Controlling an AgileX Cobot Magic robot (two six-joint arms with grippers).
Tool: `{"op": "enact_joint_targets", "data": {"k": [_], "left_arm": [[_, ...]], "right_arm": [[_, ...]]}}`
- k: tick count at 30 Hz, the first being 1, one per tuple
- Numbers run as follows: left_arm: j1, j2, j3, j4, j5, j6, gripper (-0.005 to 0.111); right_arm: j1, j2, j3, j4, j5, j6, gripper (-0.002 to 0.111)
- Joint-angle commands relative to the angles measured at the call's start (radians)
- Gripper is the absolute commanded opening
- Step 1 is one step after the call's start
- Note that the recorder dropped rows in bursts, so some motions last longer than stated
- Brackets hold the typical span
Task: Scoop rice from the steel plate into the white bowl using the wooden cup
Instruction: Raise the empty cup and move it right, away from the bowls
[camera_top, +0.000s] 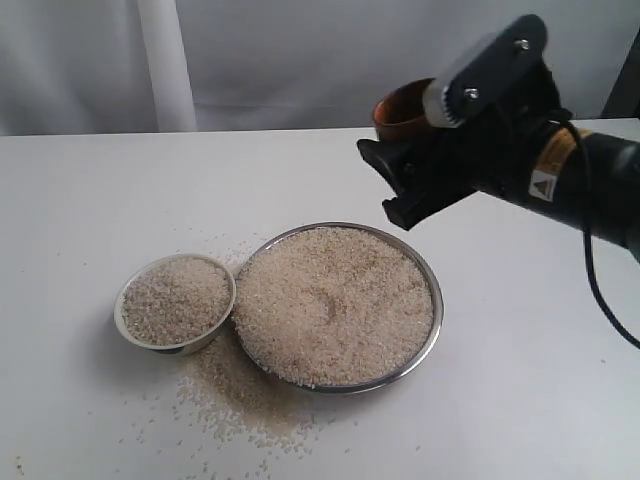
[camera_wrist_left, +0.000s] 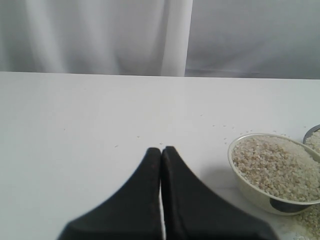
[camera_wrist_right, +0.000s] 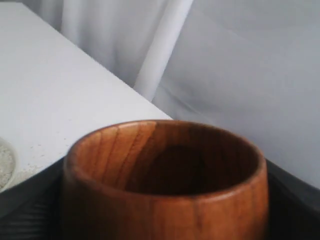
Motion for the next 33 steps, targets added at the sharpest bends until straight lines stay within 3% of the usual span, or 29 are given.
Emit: {"op": "enact_joint_targets", "data": {"k": [1, 7, 12, 33], "left_arm": [[-0.004, -0.002, -0.008, -0.005, -0.007, -0.002, 0.000], [-0.004, -0.002, -0.008, -0.005, -0.007, -0.002, 0.000], [-0.004, -0.002, -0.008, -0.005, -0.007, -0.002, 0.000], [-0.004, -0.002, -0.008, -0.005, -0.007, -0.002, 0.000]], "right_arm": [[-0.076, -0.012, 0.128, 0.158, -0.273, 0.009, 0.000], [-0.096, -0.012, 0.257, 0.392, -0.507, -0.072, 0.000], [-0.096, -0.012, 0.291, 0.451, -0.505, -0.205, 0.000], [-0.096, -0.009, 0.382, 0.607, -0.554, -0.205, 0.000]]}}
